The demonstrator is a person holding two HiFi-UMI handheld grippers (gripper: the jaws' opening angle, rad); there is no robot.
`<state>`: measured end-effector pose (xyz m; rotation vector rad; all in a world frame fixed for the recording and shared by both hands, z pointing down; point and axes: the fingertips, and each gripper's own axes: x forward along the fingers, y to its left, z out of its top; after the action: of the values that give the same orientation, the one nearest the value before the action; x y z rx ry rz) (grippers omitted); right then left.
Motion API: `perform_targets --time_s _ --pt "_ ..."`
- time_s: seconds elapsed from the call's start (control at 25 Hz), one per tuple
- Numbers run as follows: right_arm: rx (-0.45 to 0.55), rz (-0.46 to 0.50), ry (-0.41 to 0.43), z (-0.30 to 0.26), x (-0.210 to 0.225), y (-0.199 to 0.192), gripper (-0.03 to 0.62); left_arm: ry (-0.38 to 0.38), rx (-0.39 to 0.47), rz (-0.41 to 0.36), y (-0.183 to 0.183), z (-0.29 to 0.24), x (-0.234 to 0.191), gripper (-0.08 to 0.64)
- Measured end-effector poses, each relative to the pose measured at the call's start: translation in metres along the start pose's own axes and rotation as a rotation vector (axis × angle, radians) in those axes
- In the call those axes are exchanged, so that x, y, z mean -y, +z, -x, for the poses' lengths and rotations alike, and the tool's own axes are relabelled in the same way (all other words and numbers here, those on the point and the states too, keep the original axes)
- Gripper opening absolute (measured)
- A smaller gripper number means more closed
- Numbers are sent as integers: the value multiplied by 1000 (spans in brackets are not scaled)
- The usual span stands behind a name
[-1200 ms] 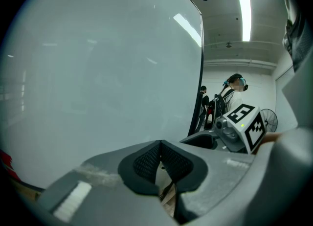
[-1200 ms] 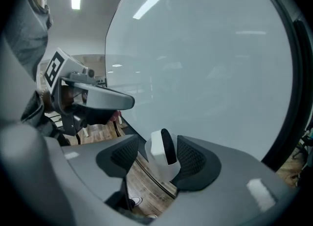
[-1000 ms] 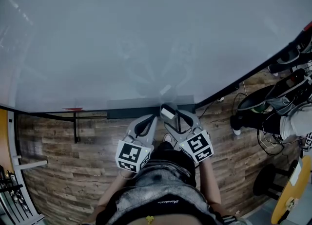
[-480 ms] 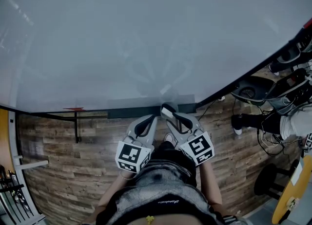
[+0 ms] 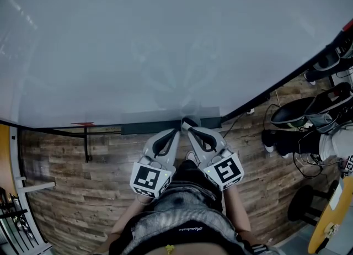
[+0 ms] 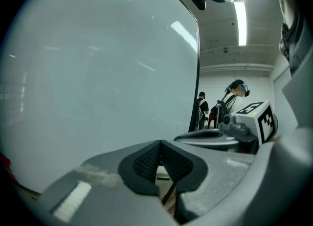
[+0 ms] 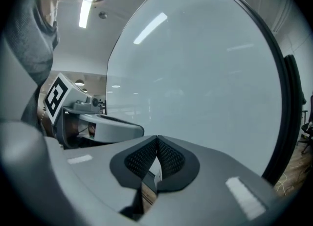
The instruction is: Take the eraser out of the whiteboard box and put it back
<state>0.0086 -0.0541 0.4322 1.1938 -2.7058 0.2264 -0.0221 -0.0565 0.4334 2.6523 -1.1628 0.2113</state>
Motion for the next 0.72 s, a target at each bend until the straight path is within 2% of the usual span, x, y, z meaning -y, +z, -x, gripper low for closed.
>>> perform_targets --time_s 0.12,0.24,0.72 --pt "58 16 -2 1 -2 19 3 9 25 -26 11 2 0 0" --pt "98 28 -10 1 -3 34 3 24 41 -14 22 3 1 0" --pt "185 75 -11 1 -8 77 3 23 118 -33 53 8 5 0"
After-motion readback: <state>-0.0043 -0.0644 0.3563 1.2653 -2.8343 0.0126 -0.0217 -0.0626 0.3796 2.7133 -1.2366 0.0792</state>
